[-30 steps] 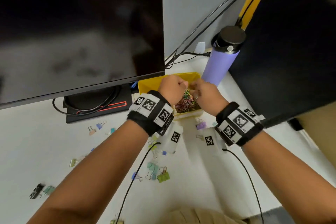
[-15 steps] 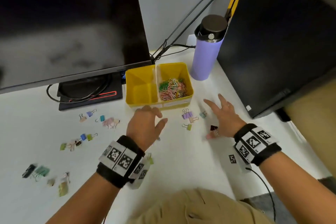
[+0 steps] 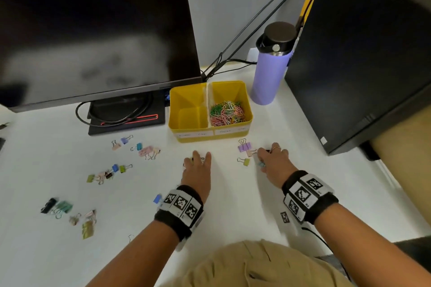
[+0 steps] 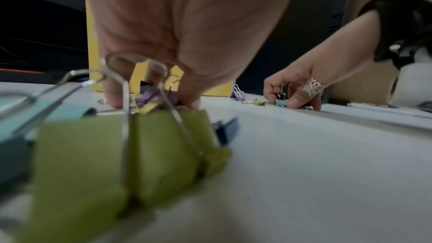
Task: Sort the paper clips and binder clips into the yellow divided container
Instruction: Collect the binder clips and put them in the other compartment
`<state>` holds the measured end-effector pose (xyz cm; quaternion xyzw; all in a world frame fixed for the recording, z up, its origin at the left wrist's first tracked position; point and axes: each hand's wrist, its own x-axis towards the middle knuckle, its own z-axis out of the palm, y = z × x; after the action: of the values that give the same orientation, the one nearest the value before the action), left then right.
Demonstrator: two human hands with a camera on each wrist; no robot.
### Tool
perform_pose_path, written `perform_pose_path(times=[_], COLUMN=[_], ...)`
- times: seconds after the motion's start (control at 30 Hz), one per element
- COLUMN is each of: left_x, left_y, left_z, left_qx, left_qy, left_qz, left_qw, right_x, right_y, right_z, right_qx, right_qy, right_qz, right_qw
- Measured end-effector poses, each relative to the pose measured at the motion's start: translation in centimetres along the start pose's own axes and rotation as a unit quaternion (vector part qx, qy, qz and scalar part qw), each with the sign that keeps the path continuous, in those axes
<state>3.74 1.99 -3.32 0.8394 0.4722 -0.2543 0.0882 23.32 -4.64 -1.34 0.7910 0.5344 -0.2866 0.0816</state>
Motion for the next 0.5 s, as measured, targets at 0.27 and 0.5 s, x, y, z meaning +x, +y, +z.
perform_pose_path(times=[0.27, 0.5], left_x=[-0.1, 1.2], left_y=[0.0, 0.0], left_z=[-3.1, -3.6], left_qx=[-0.059, -0.140], left_qy=[0.044, -0.031], left_qz=[-0.016, -0.076], left_qw=[0.997, 0.987], right_x=[0.0, 0.1], right_y=[-2.9, -4.2], right_z=[-0.1, -1.4], right_qx=[-0.066, -0.080], right_qy=[-0.008, 0.008], right_qz=[0.001, -0.071], right_qw=[0.998, 0.994])
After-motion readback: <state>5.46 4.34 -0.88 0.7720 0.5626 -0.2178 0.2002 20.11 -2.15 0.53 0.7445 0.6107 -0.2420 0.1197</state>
